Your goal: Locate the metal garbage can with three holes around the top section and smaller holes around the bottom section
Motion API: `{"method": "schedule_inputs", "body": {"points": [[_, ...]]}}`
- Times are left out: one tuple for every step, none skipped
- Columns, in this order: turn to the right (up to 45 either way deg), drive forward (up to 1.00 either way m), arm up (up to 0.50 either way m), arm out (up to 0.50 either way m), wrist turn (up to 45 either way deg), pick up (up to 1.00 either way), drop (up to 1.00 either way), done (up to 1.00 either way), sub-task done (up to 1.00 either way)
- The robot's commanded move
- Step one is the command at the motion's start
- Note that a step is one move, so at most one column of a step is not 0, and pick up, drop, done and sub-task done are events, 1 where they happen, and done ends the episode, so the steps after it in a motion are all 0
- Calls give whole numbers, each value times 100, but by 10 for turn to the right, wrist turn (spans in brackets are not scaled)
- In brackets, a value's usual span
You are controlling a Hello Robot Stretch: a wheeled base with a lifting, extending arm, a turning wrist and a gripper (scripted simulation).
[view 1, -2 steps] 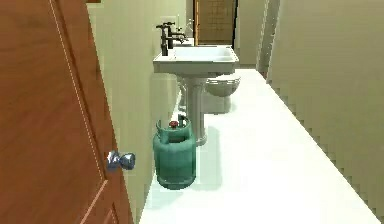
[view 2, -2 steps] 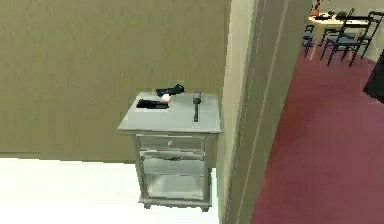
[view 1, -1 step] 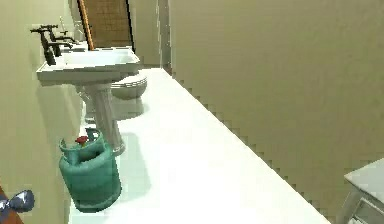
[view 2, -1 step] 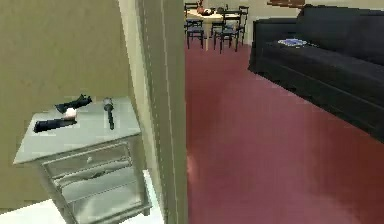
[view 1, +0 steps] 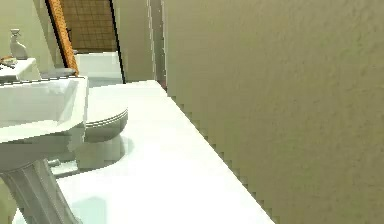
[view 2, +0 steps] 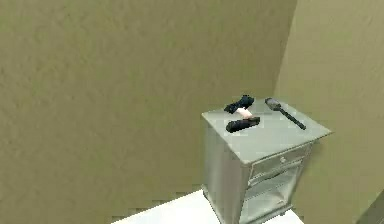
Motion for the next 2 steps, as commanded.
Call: {"method": "schedule_inputs", "body": {"points": [[0, 80, 0, 0, 0, 0, 0, 0, 0], [360, 0, 0, 0, 0, 0, 0, 0, 0]]}}
